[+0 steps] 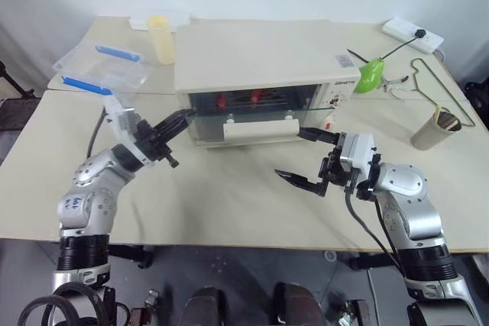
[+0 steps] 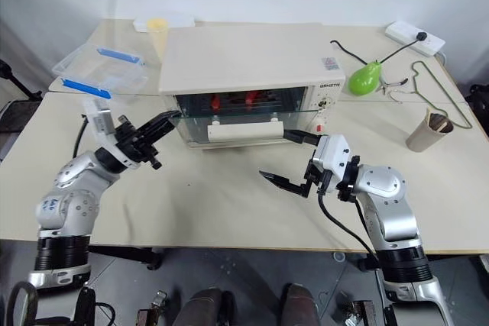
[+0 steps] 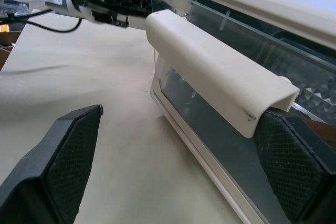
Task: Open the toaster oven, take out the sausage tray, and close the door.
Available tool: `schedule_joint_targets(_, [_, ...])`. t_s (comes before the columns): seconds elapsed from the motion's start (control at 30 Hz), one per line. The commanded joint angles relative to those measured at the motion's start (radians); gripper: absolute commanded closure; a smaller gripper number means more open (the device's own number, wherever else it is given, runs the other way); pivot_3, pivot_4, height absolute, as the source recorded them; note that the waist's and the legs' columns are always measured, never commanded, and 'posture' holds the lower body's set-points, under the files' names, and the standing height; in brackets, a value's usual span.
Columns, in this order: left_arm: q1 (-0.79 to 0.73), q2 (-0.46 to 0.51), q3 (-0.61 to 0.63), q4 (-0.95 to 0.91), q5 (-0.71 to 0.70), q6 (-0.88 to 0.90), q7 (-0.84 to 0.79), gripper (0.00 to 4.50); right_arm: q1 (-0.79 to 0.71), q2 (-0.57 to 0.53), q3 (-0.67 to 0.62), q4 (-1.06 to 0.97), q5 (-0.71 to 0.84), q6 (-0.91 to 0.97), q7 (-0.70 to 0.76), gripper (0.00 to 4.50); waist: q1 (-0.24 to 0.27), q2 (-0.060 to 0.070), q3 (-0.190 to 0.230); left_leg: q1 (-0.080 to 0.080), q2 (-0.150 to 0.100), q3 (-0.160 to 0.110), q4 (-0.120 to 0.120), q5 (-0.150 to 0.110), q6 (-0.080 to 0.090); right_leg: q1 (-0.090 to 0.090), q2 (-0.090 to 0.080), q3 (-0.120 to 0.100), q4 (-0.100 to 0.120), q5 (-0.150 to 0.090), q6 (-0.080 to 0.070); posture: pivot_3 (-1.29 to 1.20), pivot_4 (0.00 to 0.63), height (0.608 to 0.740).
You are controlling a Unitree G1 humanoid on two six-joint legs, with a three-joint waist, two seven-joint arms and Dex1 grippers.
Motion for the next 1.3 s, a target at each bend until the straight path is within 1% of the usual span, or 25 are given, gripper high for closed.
schedule_joint_targets(0.03, [-0.005,0.008,-0.026,-0.023,0.005,-0.009,-0.07,4.48,0.019,-0.007,-0.009,-0.055,0.009,-0.021,-0.007,0.0,0.001,0.0,0.0,0.0,0.0,0.0,0.0,0.0,0.0,0.0,0.0,0.0,0.0,0.0,0.0,0.0,0.15,0.74])
schedule_joint_targets(0.13, [0.014,0.021,-0.069,-0.009,0.047,-0.026,-0.13,4.48,0.094,-0.038,-0.037,-0.076,-0.005,-0.027,-0.012,0.0,0.008,0.0,0.0,0.0,-0.001,0.0,0.001,0.0,0.0,0.001,0.0,0.0,0.0,0.0,0.0,0.0,0.15,0.74])
schedule_joint_targets(0.23, [0.021,0.015,-0.073,0.001,0.055,-0.035,-0.151,4.48,0.194,-0.084,-0.078,-0.085,-0.02,-0.047,-0.015,0.0,0.023,0.0,0.0,-0.001,-0.001,0.0,0.003,0.0,0.0,0.001,0.0,0.001,0.0,0.0,0.0,0.0,0.15,0.74])
schedule_joint_targets(0.3, [0.034,0.022,-0.09,0.005,0.071,-0.039,-0.176,4.48,0.352,-0.15,-0.168,-0.036,-0.051,-0.109,-0.002,0.0,0.034,0.0,0.0,-0.002,-0.001,0.0,0.004,0.0,0.0,0.002,0.0,0.0,-0.001,0.0,0.0,0.0,0.15,0.74])
schedule_joint_targets(0.37, [0.054,0.033,-0.108,-0.002,0.081,-0.03,-0.202,4.48,0.442,-0.178,-0.226,-0.008,-0.05,-0.127,-0.011,0.0,0.039,-0.001,0.0,-0.004,-0.001,0.003,0.006,-0.001,0.001,0.002,0.0,0.0,0.0,0.0,0.0,0.0,0.15,0.74])
schedule_joint_targets(0.43, [0.08,0.04,-0.137,-0.01,0.108,-0.038,-0.222,4.48,0.503,-0.204,-0.3,0.021,-0.051,-0.16,-0.033,0.0,0.031,-0.001,0.0,-0.004,-0.001,0.006,0.006,-0.001,0.001,0.002,0.0,0.0,-0.002,0.0,0.0,0.0,0.15,0.74])
schedule_joint_targets(0.5, [0.099,0.044,-0.155,-0.012,0.131,-0.049,-0.229,4.48,0.517,-0.215,-0.35,0.023,-0.046,-0.168,-0.064,0.0,0.024,-0.001,0.0,-0.002,-0.001,0.007,0.007,-0.001,0.001,0.003,0.0,0.002,-0.002,0.0,0.0,0.0,0.15,0.74])
schedule_joint_targets(0.6, [0.125,0.052,-0.168,-0.006,0.169,-0.086,-0.238,4.48,0.482,-0.234,-0.365,0.014,-0.035,-0.143,-0.081,0.0,0.006,-0.001,0.0,0.002,0.002,0.007,0.007,-0.001,0.001,0.003,0.001,0.005,-0.001,0.0,0.0,0.0,0.15,0.74])
schedule_joint_targets(0.63, [0.141,0.057,-0.17,-0.005,0.184,-0.097,-0.237,4.48,0.445,-0.243,-0.361,0.018,-0.041,-0.134,-0.093,0.0,0.003,-0.001,0.0,0.002,0.002,0.007,0.007,-0.001,0.001,0.003,0.001,0.005,0.0,0.0,-0.001,0.0,0.15,0.74])
schedule_joint_targets(0.7, [0.171,0.061,-0.165,-0.009,0.196,-0.109,-0.233,4.48,0.375,-0.252,-0.335,0.016,-0.066,-0.135,-0.112,0.0,-0.002,-0.001,0.0,0.002,0.002,0.007,0.007,-0.001,0.001,0.001,0.001,0.006,0.001,0.0,-0.001,0.0,0.15,0.74])
schedule_joint_targets(0.8, [0.19,0.046,-0.149,-0.022,0.196,-0.112,-0.2,4.48,0.273,-0.225,-0.271,-0.019,-0.09,-0.121,-0.15,0.0,0.002,0.0,0.0,0.002,0.003,0.006,0.007,-0.001,0.001,0.0,0.001,0.006,0.001,0.0,-0.001,0.0,0.15,0.74])
schedule_joint_targets(0.9, [0.22,0.043,-0.14,-0.04,0.196,-0.118,-0.18,4.48,0.134,-0.194,-0.08,-0.051,-0.351,-0.103,-0.251,0.0,0.002,0.0,0.0,0.0,0.002,0.006,0.008,-0.001,0.0,0.0,0.0,0.005,0.002,0.0,-0.001,0.0,0.15,0.74])
schedule_joint_targets(1.0, [0.244,0.037,-0.135,-0.057,0.205,-0.133,-0.162,4.48,0.021,-0.089,0.014,-0.051,-0.427,-0.084,-0.354,0.0,0.003,0.0,0.0,0.0,0.002,0.005,0.009,-0.001,0.0,-0.001,0.0,0.005,0.003,0.0,-0.001,0.0,0.15,0.74])
schedule_joint_targets(1.07, [0.251,0.03,-0.129,-0.063,0.207,-0.14,-0.145,4.48,-0.039,-0.045,0.067,-0.023,-0.5,-0.12,-0.401,0.0,0.005,0.0,0.0,-0.001,0.002,0.003,0.009,-0.001,0.0,-0.001,0.0,0.004,0.003,0.0,-0.001,0.0,0.15,0.74])
schedule_joint_targets(1.13, [0.274,0.027,-0.126,-0.075,0.216,-0.151,-0.13,4.48,-0.144,0.021,0.145,0.059,-0.644,-0.133,-0.518,0.0,0.001,0.0,0.0,-0.003,0.002,0.003,0.011,-0.002,0.0,-0.001,0.0,0.003,0.004,0.0,-0.001,0.0,0.15,0.74])
schedule_joint_targets(1.17, [0.286,0.026,-0.126,-0.084,0.218,-0.154,-0.122,4.3,-0.197,0.048,0.183,0.109,-0.715,-0.11,-0.568,0.0,-0.002,0.0,0.0,-0.003,0.002,0.003,0.011,-0.002,0.0,-0.001,0.0,0.003,0.003,0.0,-0.001,0.0,0.15,0.74])
schedule_joint_targets(1.2, [0.294,0.019,-0.119,-0.092,0.219,-0.165,-0.111,4.08,-0.251,0.07,0.218,0.162,-0.816,-0.083,-0.653,0.0,-0.005,0.0,0.0,-0.003,0.002,0.003,0.012,-0.002,0.0,-0.001,0.0,0.003,0.004,0.0,-0.001,0.0,0.15,0.74])
schedule_joint_targets(1.23, [0.301,0.01,-0.108,-0.098,0.214,-0.167,-0.093,3.94,-0.296,0.091,0.237,0.217,-0.857,-0.088,-0.702,0.0,-0.01,0.0,0.0,-0.003,0.002,0.003,0.012,-0.002,0.0,-0.001,0.0,0.003,0.004,0.0,-0.001,0.0,0.15,0.74])
schedule_joint_targets(1.3, [0.311,-0.002,-0.094,-0.11,0.21,-0.184,-0.077,3.35,-0.347,0.112,0.266,0.287,-0.911,-0.077,-0.753,0.0,-0.01,0.0,0.0,-0.003,0.003,0.002,0.011,-0.002,0.0,-0.002,0.0,0.002,0.006,0.0,-0.001,0.0,0.15,0.74])
